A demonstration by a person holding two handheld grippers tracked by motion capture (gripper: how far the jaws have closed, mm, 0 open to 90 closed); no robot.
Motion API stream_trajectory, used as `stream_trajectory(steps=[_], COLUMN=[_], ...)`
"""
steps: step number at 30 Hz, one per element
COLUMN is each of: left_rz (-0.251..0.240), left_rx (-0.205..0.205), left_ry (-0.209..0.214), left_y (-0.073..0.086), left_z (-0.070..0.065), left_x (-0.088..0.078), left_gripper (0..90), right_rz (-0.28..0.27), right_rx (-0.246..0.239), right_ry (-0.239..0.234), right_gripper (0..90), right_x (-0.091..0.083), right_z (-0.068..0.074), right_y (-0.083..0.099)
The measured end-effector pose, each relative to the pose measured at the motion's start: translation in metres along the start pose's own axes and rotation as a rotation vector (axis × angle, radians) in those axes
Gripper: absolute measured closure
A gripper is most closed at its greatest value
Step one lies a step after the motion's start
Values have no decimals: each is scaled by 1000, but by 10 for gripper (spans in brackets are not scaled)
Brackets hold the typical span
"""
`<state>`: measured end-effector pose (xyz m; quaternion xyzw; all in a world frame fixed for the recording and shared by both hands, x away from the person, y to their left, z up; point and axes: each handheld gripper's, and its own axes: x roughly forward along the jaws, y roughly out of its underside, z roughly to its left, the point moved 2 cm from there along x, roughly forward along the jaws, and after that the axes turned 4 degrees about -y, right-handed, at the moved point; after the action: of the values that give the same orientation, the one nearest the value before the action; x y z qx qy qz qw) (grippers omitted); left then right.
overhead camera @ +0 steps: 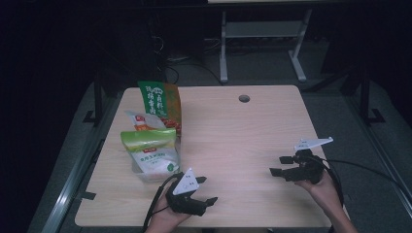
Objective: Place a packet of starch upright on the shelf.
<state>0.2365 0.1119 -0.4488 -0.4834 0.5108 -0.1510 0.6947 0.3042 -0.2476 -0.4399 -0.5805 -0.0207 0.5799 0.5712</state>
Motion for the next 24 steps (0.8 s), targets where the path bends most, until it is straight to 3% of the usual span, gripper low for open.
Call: stream_trajectory(steps=[24], left_rz=[10], left_rx=[9], left_ry=[-9], left_y=[2], left_z=[0], left_x=[-2], left_gripper=[247], right_rz=[-27], right_rx=[37], right_ry=[12], right_gripper=[281], right_x=[-7], right_z=[9], right_y=[46])
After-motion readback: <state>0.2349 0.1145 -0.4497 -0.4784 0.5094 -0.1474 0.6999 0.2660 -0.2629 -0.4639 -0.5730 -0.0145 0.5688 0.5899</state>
